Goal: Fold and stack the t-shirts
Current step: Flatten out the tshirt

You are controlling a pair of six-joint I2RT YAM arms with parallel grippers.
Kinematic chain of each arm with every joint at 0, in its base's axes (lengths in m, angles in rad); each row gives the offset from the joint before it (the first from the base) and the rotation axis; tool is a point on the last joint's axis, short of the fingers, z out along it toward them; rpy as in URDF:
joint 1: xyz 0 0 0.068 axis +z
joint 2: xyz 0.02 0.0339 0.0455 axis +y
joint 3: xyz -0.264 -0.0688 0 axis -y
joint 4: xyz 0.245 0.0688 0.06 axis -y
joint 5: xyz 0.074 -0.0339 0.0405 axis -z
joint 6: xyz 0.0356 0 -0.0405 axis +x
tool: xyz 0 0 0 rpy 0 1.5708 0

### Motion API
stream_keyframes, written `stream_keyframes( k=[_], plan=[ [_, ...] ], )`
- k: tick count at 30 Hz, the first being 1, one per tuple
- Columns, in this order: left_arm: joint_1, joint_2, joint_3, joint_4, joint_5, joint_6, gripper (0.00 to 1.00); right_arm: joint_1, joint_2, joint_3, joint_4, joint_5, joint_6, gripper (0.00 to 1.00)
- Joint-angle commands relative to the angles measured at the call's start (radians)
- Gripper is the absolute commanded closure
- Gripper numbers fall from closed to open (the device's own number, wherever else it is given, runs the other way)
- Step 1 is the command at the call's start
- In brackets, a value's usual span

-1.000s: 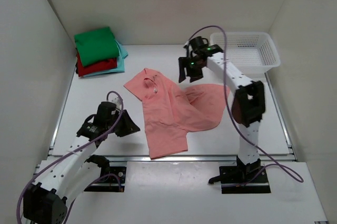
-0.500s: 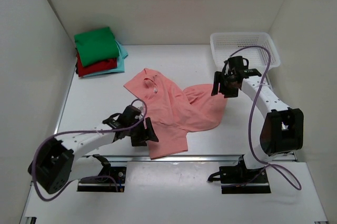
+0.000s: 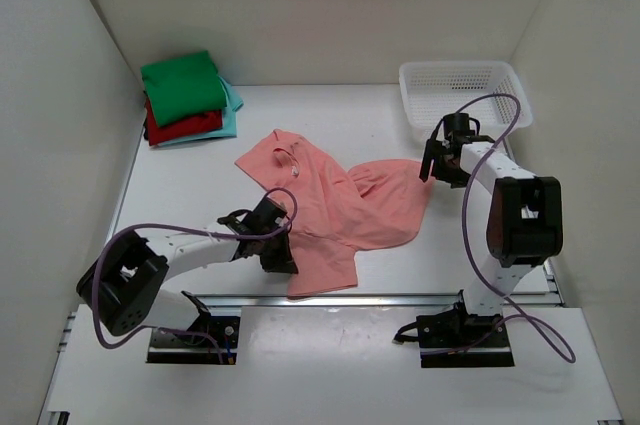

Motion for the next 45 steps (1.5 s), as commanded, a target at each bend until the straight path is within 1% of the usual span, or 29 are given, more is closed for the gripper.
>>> stream_keyframes(
  k=[1,6,8,9,10,11,12,14,15,16,18,20,21,22,23,24,25,26,27,28,29,30,32,35,37,39,40,42,45],
  plan=[
    [0.032,-0.074,-0.025,-0.074,-0.064,0.033,1.0,-0.011,0.026,0.007,0.123,0.03,0.004,0.3],
    [0.135,-0.232,-0.096,-0.173,-0.059,0.051,1.0,0.009,0.097,-0.001,0.186,0.02,0.005,0.26],
    [0.154,-0.296,-0.122,-0.196,-0.052,0.05,1.0,0.024,0.124,0.012,0.186,0.009,0.0,0.26],
    [0.161,-0.304,-0.137,-0.213,-0.046,0.048,1.0,0.036,0.14,0.024,0.185,0.006,0.003,0.31],
    [0.169,-0.337,-0.152,-0.233,-0.048,0.045,1.0,0.05,0.152,0.041,0.181,0.007,-0.008,0.3],
    [0.17,-0.364,-0.157,-0.236,-0.049,0.039,1.0,0.053,0.178,0.058,0.153,0.0,-0.003,0.34],
    [0.183,-0.384,-0.172,-0.242,-0.041,0.032,1.0,0.064,0.198,0.087,0.117,-0.01,-0.008,0.41],
    [0.21,-0.449,-0.195,-0.243,-0.027,0.013,1.0,0.079,0.215,0.104,0.067,-0.017,-0.005,0.49],
    [0.23,-0.463,-0.209,-0.243,-0.026,0.013,1.0,0.081,0.21,0.108,0.051,-0.039,0.003,0.81],
    [0.25,-0.491,-0.218,-0.243,-0.016,0.002,1.0,0.092,0.197,0.095,0.03,-0.052,0.012,1.0],
    [0.285,-0.514,-0.214,-0.252,-0.012,0.01,1.0,0.11,0.151,0.066,0.017,-0.075,0.021,1.0],
    [0.311,-0.5,-0.148,-0.293,-0.028,0.065,1.0,0.124,0.082,0.05,0.014,-0.085,0.024,1.0],
    [0.369,-0.482,-0.029,-0.328,-0.036,0.108,1.0,0.122,0.013,0.076,0.004,-0.089,0.009,1.0],
    [0.4,-0.465,0.023,-0.348,-0.041,0.143,1.0,0.124,-0.021,0.105,-0.012,-0.121,0.008,1.0],
    [0.47,-0.436,0.074,-0.373,-0.036,0.181,1.0,0.113,-0.043,0.18,-0.053,-0.138,0.003,1.0],
    [0.497,-0.39,0.196,-0.39,-0.029,0.223,1.0,0.102,-0.075,0.226,-0.091,-0.152,0.001,1.0],
    [0.549,-0.367,0.334,-0.414,-0.032,0.247,1.0,0.093,-0.107,0.333,-0.128,-0.163,0.008,1.0],
    [0.581,-0.309,0.416,-0.44,-0.05,0.271,1.0,0.075,-0.132,0.446,-0.148,-0.168,0.02,1.0],
    [0.588,-0.246,0.579,-0.474,-0.082,0.289,1.0,0.066,-0.142,0.554,-0.167,-0.169,0.04,1.0],
    [0.594,-0.215,0.742,-0.489,-0.099,0.294,1.0,0.041,-0.159,0.605,-0.18,-0.183,0.047,1.0],
    [0.607,-0.157,0.818,-0.509,-0.114,0.297,1.0,0.035,-0.175,0.689,-0.181,-0.186,0.055,1.0],
    [0.605,-0.108,0.946,-0.514,-0.119,0.292,1.0,0.026,-0.175,0.764,-0.194,-0.186,0.057,1.0],
    [0.62,-0.051,1.143,-0.526,-0.102,0.269,1.0,0.006,-0.204,0.832,-0.187,-0.218,0.054,1.0],
    [0.599,-0.026,1.313,-0.536,-0.165,0.248,1.0,-0.026,-0.259,0.843,-0.162,-0.29,0.09,1.0],
    [0.577,-0.074,1.337,-0.505,-0.266,0.249,1.0,-0.022,-0.297,0.848,-0.165,-0.31,0.107,1.0],
    [0.583,-0.178,1.297,-0.441,-0.344,0.251,1.0,-0.002,-0.334,0.857,-0.185,-0.3,0.094,1.0],
    [0.589,-0.209,1.3,-0.44,-0.351,0.258,1.0,0.016,-0.359,0.881,-0.196,-0.283,0.087,1.0],
    [0.571,-0.21,1.378,-0.488,-0.378,0.291,1.0,0.043,-0.406,0.894,-0.22,-0.266,0.077,1.0],
    [0.554,-0.212,1.42,-0.519,-0.382,0.291,1.0,0.02,-0.461,0.854,-0.22,-0.319,0.101,1.0]
  ],
)
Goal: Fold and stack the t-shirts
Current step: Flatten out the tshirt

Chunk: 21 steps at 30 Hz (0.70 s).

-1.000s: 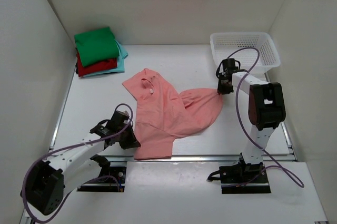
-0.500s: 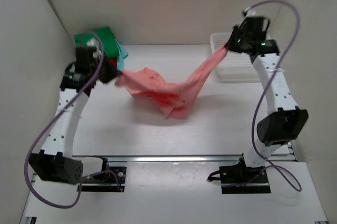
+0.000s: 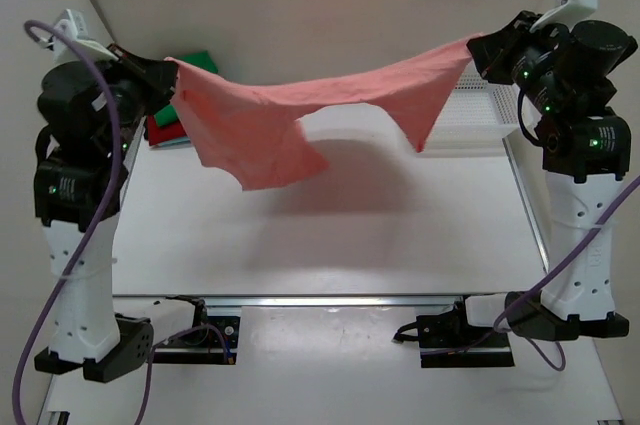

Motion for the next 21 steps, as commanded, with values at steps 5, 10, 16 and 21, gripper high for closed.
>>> stream_keyframes(
  k=[5,10,16,21],
  plan=[
    [-0.013,-0.022,0.07,-0.009,-0.046,0.016,1.0,0.066,-0.064,-0.087,-0.047,-0.03,0.037,1.0],
    [0.072,0.171,0.115,-0.069,0.136,0.022,1.0,0.086,0.066,-0.112,-0.075,-0.076,0.032,1.0],
    [0.121,0.461,0.216,-0.107,0.259,0.033,1.0,0.112,0.35,-0.026,-0.11,-0.098,-0.021,1.0],
    [0.156,0.598,0.538,-0.113,0.204,0.053,1.0,0.141,0.499,0.281,-0.082,-0.027,-0.095,1.0]
  ],
)
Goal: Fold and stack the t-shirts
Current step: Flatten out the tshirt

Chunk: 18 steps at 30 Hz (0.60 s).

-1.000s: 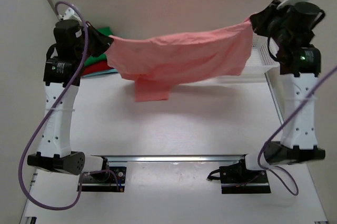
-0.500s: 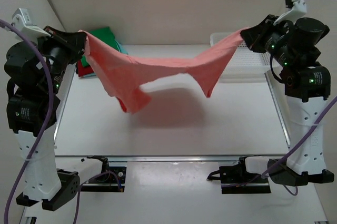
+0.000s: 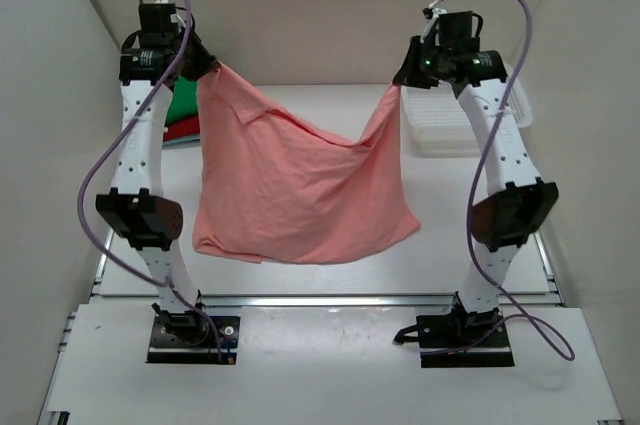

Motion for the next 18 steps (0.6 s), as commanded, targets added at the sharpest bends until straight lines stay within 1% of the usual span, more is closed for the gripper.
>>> stream_keyframes(
  k=[1,2,3,4,5,7,8,9,10,11,12,13,14,15,16,17,18],
  plan=[
    [0.037,-0.087,0.212,0.03,-0.003,0.017,1.0,0.026,-0.032,0.229,0.073,0.039,-0.069,1.0],
    [0.036,-0.117,0.2,0.05,-0.002,0.021,1.0,0.023,-0.035,0.257,0.089,0.053,-0.075,1.0],
    [0.065,-0.143,0.159,0.098,-0.017,0.021,1.0,0.038,-0.056,0.265,0.099,0.076,-0.081,1.0],
    [0.059,-0.2,0.143,0.138,-0.04,0.042,1.0,0.033,-0.093,0.262,0.103,0.084,-0.089,1.0],
    [0.051,-0.258,0.094,0.164,-0.09,0.064,1.0,0.035,-0.122,0.259,0.112,0.096,-0.095,1.0],
    [-0.018,-0.335,0.062,0.213,-0.169,0.107,1.0,0.029,-0.163,0.23,0.132,0.113,-0.106,1.0],
    [-0.02,-0.413,0.027,0.251,-0.187,0.139,1.0,0.032,-0.203,0.201,0.176,0.124,-0.12,1.0],
    [-0.035,-0.424,0.023,0.259,-0.195,0.153,1.0,0.036,-0.231,0.177,0.187,0.125,-0.127,1.0],
    [-0.064,-0.437,0.019,0.253,-0.235,0.188,1.0,0.055,-0.236,0.145,0.198,0.15,-0.152,1.0],
    [-0.075,-0.452,-0.03,0.258,-0.249,0.228,1.0,0.065,-0.266,0.121,0.214,0.18,-0.161,1.0],
    [-0.085,-0.487,-0.106,0.268,-0.273,0.236,1.0,0.069,-0.298,0.048,0.224,0.187,-0.173,1.0],
    [-0.084,-0.524,-0.153,0.282,-0.252,0.228,1.0,0.067,-0.309,-0.058,0.247,0.176,-0.163,1.0],
    [-0.064,-0.564,-0.262,0.294,-0.244,0.216,1.0,0.055,-0.35,-0.126,0.295,0.162,-0.167,1.0],
    [-0.064,-0.581,-0.377,0.314,-0.24,0.221,1.0,0.049,-0.403,-0.263,0.325,0.155,-0.151,1.0],
    [-0.075,-0.628,-0.436,0.343,-0.25,0.23,1.0,0.043,-0.43,-0.421,0.393,0.139,-0.148,1.0],
    [-0.078,-0.695,-0.584,0.369,-0.243,0.219,1.0,0.038,-0.488,-0.494,0.452,0.135,-0.147,1.0],
    [-0.069,-0.77,-0.747,0.43,-0.199,0.19,1.0,0.036,-0.538,-0.624,0.472,0.136,-0.123,1.0]
  ],
)
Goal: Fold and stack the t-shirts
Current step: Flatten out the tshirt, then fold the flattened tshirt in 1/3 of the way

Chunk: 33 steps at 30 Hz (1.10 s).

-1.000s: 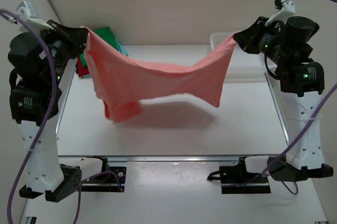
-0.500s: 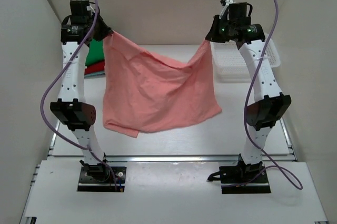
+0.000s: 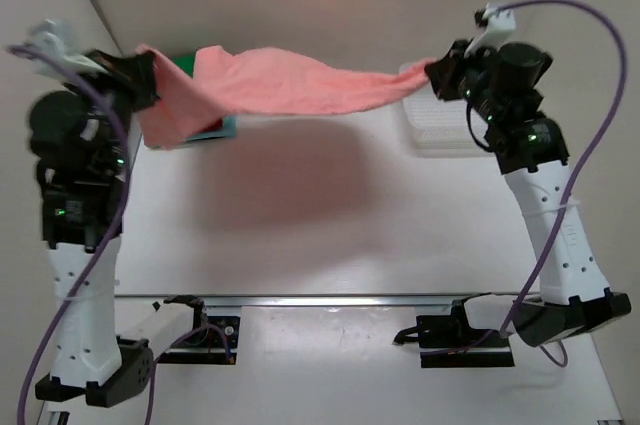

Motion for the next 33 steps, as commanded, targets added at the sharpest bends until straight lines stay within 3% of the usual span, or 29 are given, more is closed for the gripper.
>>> stream_keyframes(
  k=[1,3,6,11,17,22,33],
  plan=[
    [0.006,-0.048,-0.465,0.065,0.017,-0.024,1.0,-0.017,-0.074,-0.363,0.126,0.0,0.013,1.0],
    [0.013,-0.2,-0.704,0.111,0.035,-0.093,1.0,-0.017,-0.139,-0.492,0.088,0.006,0.013,1.0],
    [0.022,-0.449,-0.935,0.014,0.042,-0.211,1.0,-0.028,-0.251,-0.688,0.009,-0.025,0.04,1.0],
    [-0.023,-0.636,-1.114,-0.275,0.118,-0.297,1.0,-0.033,-0.362,-0.956,-0.153,-0.078,0.093,1.0],
    [-0.041,-0.79,-1.309,-0.332,0.212,-0.449,1.0,-0.06,-0.337,-1.102,-0.239,-0.174,0.151,1.0],
    [-0.072,-0.753,-1.326,-0.32,0.191,-0.461,1.0,-0.109,-0.29,-1.139,-0.233,-0.203,0.157,1.0],
    [-0.013,-0.558,-1.257,-0.223,0.138,-0.357,1.0,-0.188,-0.211,-1.13,-0.25,-0.079,0.22,1.0]
  ],
)
